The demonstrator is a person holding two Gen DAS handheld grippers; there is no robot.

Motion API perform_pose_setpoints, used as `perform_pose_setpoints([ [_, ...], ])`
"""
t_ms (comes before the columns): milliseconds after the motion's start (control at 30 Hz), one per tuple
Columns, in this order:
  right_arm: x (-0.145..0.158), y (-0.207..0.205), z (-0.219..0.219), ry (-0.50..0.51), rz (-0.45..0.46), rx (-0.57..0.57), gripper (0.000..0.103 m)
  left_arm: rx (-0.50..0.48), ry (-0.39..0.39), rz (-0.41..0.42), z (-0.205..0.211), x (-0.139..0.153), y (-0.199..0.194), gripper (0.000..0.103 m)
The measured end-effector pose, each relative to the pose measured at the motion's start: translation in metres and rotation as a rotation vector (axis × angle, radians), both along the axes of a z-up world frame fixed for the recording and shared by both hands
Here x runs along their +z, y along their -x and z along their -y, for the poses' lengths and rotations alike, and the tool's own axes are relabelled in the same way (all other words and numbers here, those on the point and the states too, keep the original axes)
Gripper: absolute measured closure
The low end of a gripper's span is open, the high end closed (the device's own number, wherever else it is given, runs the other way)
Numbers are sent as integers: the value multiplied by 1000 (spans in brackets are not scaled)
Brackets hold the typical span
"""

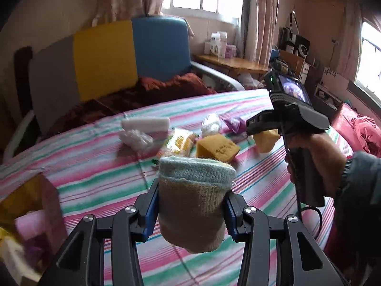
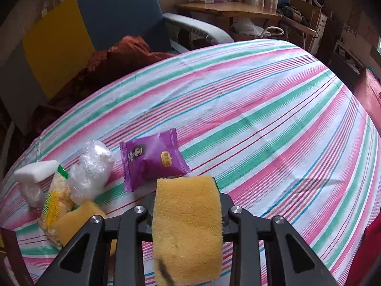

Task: Organize objects
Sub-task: 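Carry the sock and sponge over the gold tray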

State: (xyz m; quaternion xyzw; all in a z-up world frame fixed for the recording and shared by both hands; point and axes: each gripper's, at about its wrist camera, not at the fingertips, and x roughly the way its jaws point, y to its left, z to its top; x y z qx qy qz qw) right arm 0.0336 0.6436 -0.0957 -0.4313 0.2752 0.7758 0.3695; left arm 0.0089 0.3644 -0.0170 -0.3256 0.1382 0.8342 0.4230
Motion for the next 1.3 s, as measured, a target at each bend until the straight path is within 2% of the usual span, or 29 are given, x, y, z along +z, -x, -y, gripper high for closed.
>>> perform_pose_setpoints([
  [200,15,3,7,-51,-50,36,71,52,-20,-20,35,19,-6,56],
  [400,43,-14,32,-107,-103,71,71,132,-42,-27,76,31,-3,56],
  [533,58,-12,52,-116,-166,156,72,172,-50,-26,100,34,1,56],
  [667,71,-5,80,-115,-209,274,72,214,-57,-12,126,33,6,56],
  [933,81,22,150,-106,-206,463,72,283,-64,1,164,26,8,56],
  [1300,104,29,260,-57,-336,654,72,411,-70,-35,218,31,10,56],
])
